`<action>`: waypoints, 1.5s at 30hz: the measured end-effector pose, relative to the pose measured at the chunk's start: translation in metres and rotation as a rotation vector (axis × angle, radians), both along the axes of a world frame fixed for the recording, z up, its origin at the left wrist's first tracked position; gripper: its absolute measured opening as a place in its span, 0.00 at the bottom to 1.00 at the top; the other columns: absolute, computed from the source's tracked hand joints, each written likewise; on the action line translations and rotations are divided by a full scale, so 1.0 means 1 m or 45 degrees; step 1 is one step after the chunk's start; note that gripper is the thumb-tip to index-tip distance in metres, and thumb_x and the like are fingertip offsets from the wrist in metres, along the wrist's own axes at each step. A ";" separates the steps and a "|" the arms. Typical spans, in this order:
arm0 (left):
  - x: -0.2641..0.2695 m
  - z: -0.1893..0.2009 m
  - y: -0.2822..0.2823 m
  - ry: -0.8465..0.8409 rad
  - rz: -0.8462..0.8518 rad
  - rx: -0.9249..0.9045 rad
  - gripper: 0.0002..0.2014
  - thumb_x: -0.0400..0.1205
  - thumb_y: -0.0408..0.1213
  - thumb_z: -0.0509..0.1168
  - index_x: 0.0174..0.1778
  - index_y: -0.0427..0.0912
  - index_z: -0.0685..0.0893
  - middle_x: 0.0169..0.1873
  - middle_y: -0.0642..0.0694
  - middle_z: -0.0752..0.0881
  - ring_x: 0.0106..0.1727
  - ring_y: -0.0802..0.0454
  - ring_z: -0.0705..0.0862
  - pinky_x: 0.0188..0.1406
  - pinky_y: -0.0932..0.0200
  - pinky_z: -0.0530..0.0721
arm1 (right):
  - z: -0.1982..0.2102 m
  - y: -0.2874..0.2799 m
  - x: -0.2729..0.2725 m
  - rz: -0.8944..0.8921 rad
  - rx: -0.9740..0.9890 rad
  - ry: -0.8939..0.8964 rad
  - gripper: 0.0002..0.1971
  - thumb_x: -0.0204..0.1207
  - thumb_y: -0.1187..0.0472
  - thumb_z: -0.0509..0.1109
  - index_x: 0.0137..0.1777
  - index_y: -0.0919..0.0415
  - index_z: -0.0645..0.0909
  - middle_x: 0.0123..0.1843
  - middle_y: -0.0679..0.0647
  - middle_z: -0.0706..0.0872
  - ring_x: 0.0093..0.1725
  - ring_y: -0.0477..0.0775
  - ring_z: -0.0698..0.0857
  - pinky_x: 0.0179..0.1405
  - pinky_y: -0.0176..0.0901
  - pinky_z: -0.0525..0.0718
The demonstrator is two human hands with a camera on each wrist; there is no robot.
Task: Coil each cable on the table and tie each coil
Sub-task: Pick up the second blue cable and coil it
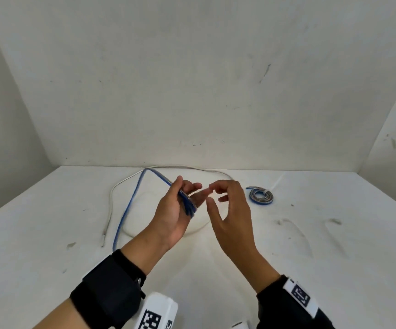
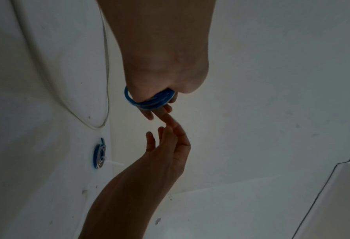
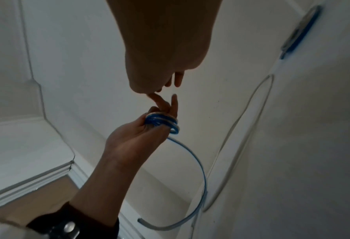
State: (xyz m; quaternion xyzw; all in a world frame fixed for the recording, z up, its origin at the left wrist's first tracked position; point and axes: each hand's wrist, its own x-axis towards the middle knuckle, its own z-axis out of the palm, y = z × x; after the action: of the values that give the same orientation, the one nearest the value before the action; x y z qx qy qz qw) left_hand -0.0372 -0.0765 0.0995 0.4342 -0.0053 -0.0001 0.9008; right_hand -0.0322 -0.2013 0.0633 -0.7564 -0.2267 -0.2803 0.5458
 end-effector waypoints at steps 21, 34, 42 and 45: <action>0.001 -0.013 -0.008 0.127 -0.096 0.154 0.20 0.88 0.48 0.50 0.33 0.42 0.73 0.43 0.44 0.88 0.45 0.49 0.89 0.47 0.55 0.84 | -0.004 0.000 -0.003 0.082 -0.165 0.260 0.05 0.71 0.64 0.78 0.46 0.57 0.87 0.36 0.43 0.88 0.38 0.41 0.87 0.39 0.27 0.83; -0.015 -0.005 0.007 0.061 -0.712 0.686 0.18 0.88 0.51 0.47 0.34 0.47 0.61 0.24 0.52 0.54 0.26 0.54 0.53 0.28 0.61 0.61 | 0.010 -0.030 0.037 0.335 -0.698 -0.074 0.23 0.81 0.69 0.63 0.70 0.44 0.76 0.74 0.44 0.71 0.77 0.44 0.65 0.76 0.32 0.62; -0.014 0.003 0.018 -0.081 -0.705 0.670 0.19 0.87 0.52 0.47 0.35 0.44 0.58 0.25 0.51 0.53 0.25 0.54 0.52 0.27 0.62 0.60 | -0.012 -0.009 0.027 0.568 -0.175 0.228 0.08 0.83 0.62 0.57 0.45 0.55 0.77 0.36 0.48 0.80 0.39 0.46 0.76 0.43 0.43 0.76; -0.011 0.000 0.017 -0.121 -0.698 0.559 0.19 0.87 0.52 0.48 0.34 0.45 0.60 0.24 0.52 0.54 0.24 0.54 0.53 0.27 0.60 0.58 | -0.013 -0.004 0.023 0.669 0.016 0.399 0.10 0.81 0.53 0.56 0.43 0.50 0.78 0.39 0.52 0.80 0.42 0.51 0.76 0.47 0.56 0.77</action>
State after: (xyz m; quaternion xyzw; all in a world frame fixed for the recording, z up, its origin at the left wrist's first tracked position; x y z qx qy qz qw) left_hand -0.0482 -0.0596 0.0996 0.5994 -0.1633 -0.2228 0.7512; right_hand -0.0088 -0.2049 0.0501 -0.7026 -0.3260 -0.0106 0.6325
